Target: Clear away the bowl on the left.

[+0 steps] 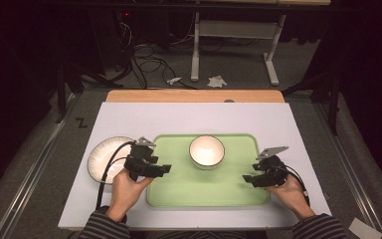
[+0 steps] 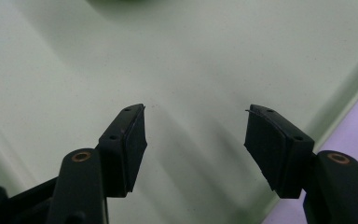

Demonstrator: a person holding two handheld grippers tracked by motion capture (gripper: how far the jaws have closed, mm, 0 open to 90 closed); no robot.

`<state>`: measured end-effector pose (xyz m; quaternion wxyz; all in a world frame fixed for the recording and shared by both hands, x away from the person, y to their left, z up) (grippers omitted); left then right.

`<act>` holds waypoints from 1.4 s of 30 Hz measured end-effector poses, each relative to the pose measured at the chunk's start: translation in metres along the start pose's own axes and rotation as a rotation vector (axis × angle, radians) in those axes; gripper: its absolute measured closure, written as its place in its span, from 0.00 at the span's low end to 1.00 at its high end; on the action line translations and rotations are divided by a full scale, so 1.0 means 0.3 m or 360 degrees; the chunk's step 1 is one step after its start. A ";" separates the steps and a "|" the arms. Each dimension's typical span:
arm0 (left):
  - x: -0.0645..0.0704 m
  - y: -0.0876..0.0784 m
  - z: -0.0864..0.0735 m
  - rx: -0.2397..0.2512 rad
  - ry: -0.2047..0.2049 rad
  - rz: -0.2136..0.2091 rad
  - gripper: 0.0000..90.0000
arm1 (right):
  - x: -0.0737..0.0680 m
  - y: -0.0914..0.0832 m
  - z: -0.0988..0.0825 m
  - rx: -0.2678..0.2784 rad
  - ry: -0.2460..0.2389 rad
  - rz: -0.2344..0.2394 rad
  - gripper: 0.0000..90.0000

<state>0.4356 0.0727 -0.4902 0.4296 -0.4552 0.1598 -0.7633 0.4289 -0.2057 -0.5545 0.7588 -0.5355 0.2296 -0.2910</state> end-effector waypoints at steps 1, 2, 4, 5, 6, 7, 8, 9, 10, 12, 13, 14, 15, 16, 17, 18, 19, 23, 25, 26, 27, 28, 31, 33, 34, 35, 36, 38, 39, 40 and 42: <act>-0.002 0.004 -0.002 -0.0007 0.0000 0.0003 0.43 | 0.000 0.001 0.000 -0.0001 -0.0003 0.0001 0.44; -0.005 0.008 -0.004 -0.0011 0.0002 0.0008 0.43 | 0.000 0.001 0.000 -0.0003 -0.0003 0.0001 0.44; -0.007 0.014 -0.005 -0.0003 0.0007 0.0018 0.44 | -0.001 0.001 0.000 -0.0001 -0.0006 0.0002 0.44; -0.009 0.016 -0.005 0.0000 0.0017 0.0025 0.45 | 0.000 0.001 0.000 -0.0005 -0.0013 -0.0005 0.44; -0.011 0.019 -0.005 0.0001 0.0014 0.0029 0.45 | -0.001 0.001 0.000 -0.0006 -0.0009 -0.0003 0.44; -0.012 0.023 -0.006 -0.0005 0.0011 0.0028 0.45 | -0.002 0.000 0.000 -0.0003 -0.0007 -0.0001 0.44; -0.014 0.025 -0.006 -0.0006 0.0010 0.0031 0.46 | -0.002 0.000 0.000 -0.0003 -0.0007 0.0000 0.44; -0.015 0.028 -0.008 -0.0010 0.0013 0.0035 0.46 | -0.002 -0.001 0.000 -0.0001 -0.0004 0.0000 0.44; -0.015 0.031 -0.009 -0.0011 0.0018 0.0039 0.46 | -0.002 -0.001 0.000 -0.0001 -0.0005 0.0001 0.44; -0.016 0.033 -0.009 -0.0014 0.0023 0.0038 0.46 | -0.002 0.000 0.000 -0.0001 -0.0009 -0.0001 0.44; -0.016 0.035 -0.006 -0.0008 0.0015 0.0038 0.46 | -0.003 0.000 0.000 -0.0004 -0.0007 0.0002 0.44; -0.021 0.038 -0.004 -0.0007 0.0012 0.0045 0.46 | -0.003 0.001 0.000 -0.0002 -0.0013 0.0002 0.44; -0.024 0.039 -0.002 -0.0002 0.0008 0.0048 0.46 | -0.004 0.001 0.001 0.0002 -0.0012 0.0009 0.44; -0.028 0.043 0.000 0.0001 -0.0001 0.0049 0.46 | -0.004 0.001 0.002 0.0002 -0.0011 0.0010 0.44; -0.033 0.045 0.000 -0.0003 0.0001 0.0055 0.46 | -0.004 0.001 0.002 0.0001 -0.0011 0.0010 0.44; -0.035 0.049 0.000 -0.0004 -0.0011 0.0055 0.46 | -0.004 0.001 0.002 0.0002 -0.0011 0.0011 0.44; -0.038 0.052 0.000 -0.0006 -0.0014 0.0059 0.45 | -0.004 0.001 0.002 0.0002 -0.0011 0.0011 0.44; -0.042 0.067 -0.011 -0.0027 0.0005 0.0087 0.45 | -0.004 0.002 0.002 0.0001 -0.0015 0.0012 0.44; -0.045 0.073 -0.014 -0.0035 0.0007 0.0097 0.45 | -0.006 0.002 0.002 0.0005 -0.0014 0.0014 0.44; -0.048 0.074 -0.015 -0.0035 0.0010 0.0105 0.45 | -0.006 0.002 0.002 0.0002 -0.0011 0.0014 0.44; -0.050 0.076 -0.015 -0.0035 0.0012 0.0107 0.44 | -0.006 0.002 0.001 0.0001 -0.0012 0.0013 0.44; -0.052 0.078 -0.016 -0.0037 0.0009 0.0109 0.44 | -0.006 0.002 0.001 0.0002 -0.0012 0.0015 0.44; -0.058 0.086 -0.025 -0.0045 0.0016 0.0122 0.44 | -0.009 0.003 0.001 -0.0002 -0.0010 0.0021 0.44; -0.056 0.085 -0.028 -0.0046 0.0008 0.0114 0.44 | -0.012 0.003 0.002 0.0003 -0.0007 0.0023 0.44; -0.054 0.085 -0.030 -0.0043 0.0005 0.0106 0.44 | -0.013 0.003 0.002 0.0005 -0.0009 0.0026 0.44; -0.054 0.086 -0.031 -0.0041 0.0003 0.0109 0.43 | -0.014 0.003 0.001 0.0004 -0.0024 0.0026 0.44; -0.057 0.088 -0.035 -0.0048 0.0010 0.0119 0.43 | -0.014 0.002 0.001 -0.0001 -0.0015 0.0027 0.44; -0.063 0.094 -0.042 -0.0059 0.0017 0.0138 0.43 | -0.015 0.003 0.001 -0.0001 -0.0023 0.0034 0.44; -0.065 0.096 -0.044 -0.0062 0.0020 0.0142 0.43 | -0.014 0.003 -0.001 -0.0005 -0.0032 0.0031 0.44; -0.066 0.098 -0.047 -0.0067 0.0017 0.0145 0.43 | -0.015 0.003 0.000 -0.0002 -0.0028 0.0032 0.44; -0.068 0.099 -0.048 -0.0068 0.0024 0.0151 0.42 | -0.016 0.003 0.000 -0.0001 -0.0028 0.0032 0.44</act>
Point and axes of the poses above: each handheld gripper's, and its own axes: y roughly forward along the jaws, z roughly out of its top, x roughly to its right, the point moved 9 cm from there along y, roughly forward along the jaws, and after that the axes turned 15 degrees about -x, right-handed, at the moved point
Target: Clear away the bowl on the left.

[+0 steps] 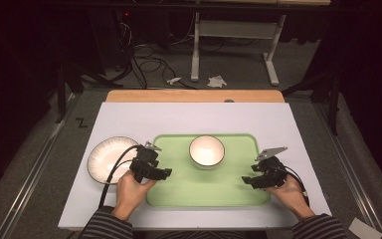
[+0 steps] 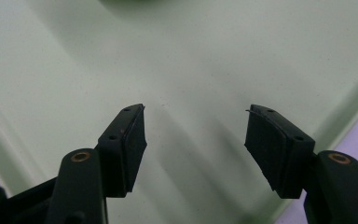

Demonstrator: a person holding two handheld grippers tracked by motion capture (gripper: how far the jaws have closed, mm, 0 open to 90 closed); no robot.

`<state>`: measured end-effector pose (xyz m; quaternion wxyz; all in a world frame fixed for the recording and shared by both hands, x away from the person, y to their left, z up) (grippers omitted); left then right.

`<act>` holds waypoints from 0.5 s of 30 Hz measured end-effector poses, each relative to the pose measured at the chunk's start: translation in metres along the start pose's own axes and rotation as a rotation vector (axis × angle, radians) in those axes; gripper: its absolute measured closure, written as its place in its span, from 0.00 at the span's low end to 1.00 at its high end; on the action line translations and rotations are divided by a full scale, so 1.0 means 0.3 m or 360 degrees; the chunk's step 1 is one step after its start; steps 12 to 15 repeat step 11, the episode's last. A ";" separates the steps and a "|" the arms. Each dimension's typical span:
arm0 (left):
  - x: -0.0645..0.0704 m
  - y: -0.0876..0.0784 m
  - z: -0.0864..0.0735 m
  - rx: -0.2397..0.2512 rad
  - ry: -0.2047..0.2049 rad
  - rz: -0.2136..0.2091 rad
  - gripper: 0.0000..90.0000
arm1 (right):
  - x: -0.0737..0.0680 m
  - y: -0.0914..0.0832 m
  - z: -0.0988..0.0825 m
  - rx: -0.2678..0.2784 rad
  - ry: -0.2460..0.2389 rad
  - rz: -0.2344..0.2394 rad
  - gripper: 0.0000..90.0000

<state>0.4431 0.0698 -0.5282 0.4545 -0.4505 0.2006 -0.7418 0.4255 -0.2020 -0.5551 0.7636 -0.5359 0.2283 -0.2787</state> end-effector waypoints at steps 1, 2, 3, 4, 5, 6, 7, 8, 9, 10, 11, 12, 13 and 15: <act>0.000 -0.001 0.002 0.0002 -0.0004 -0.0006 0.42 | 0.000 0.000 0.000 0.0000 -0.0001 0.0002 0.44; -0.003 -0.002 0.004 0.0003 -0.0006 -0.0003 0.42 | 0.001 0.001 0.001 0.0002 -0.0008 0.0000 0.44; -0.005 -0.001 0.006 0.0009 -0.0013 -0.0007 0.42 | 0.001 0.001 0.001 0.0002 -0.0007 0.0002 0.44; -0.007 -0.002 0.004 -0.0004 -0.0019 -0.0012 0.43 | 0.001 0.001 0.001 0.0002 -0.0007 0.0002 0.44; -0.009 -0.002 0.004 -0.0005 -0.0024 -0.0014 0.43 | 0.000 0.000 0.001 0.0000 0.0001 0.0004 0.44; -0.010 -0.001 0.004 -0.0006 -0.0025 -0.0012 0.43 | 0.001 0.000 0.001 0.0004 -0.0009 -0.0002 0.44; -0.010 -0.002 0.004 -0.0006 -0.0026 -0.0013 0.43 | 0.001 0.000 0.002 0.0006 -0.0003 0.0001 0.44; -0.008 -0.003 0.004 -0.0006 -0.0029 -0.0018 0.42 | 0.001 0.000 0.001 0.0006 0.0001 -0.0001 0.44; -0.007 -0.003 0.004 -0.0005 -0.0031 -0.0022 0.43 | 0.001 0.000 0.001 0.0005 -0.0001 -0.0001 0.44; -0.007 -0.004 0.005 -0.0005 -0.0034 -0.0026 0.43 | 0.002 0.000 0.001 0.0004 -0.0004 -0.0001 0.44; -0.006 -0.004 0.006 -0.0003 -0.0040 -0.0028 0.42 | 0.001 -0.001 0.001 0.0002 0.0002 0.0001 0.44; -0.006 -0.004 0.006 -0.0003 -0.0040 -0.0028 0.42 | 0.001 -0.001 0.001 0.0002 0.0002 0.0001 0.44; -0.006 -0.004 0.006 -0.0003 -0.0040 -0.0028 0.42 | 0.001 -0.001 0.001 0.0002 0.0002 0.0001 0.44; -0.006 -0.004 0.006 -0.0003 -0.0040 -0.0028 0.42 | 0.001 -0.001 0.001 0.0002 0.0002 0.0001 0.44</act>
Point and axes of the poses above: each handheld gripper's, and its own axes: y roughly forward along the jaws, z roughly out of its top, x roughly to its right, the point moved 9 cm from there along y, roughly forward along the jaws, and after that the axes turned 15 degrees about -x, right-handed, at the moved point
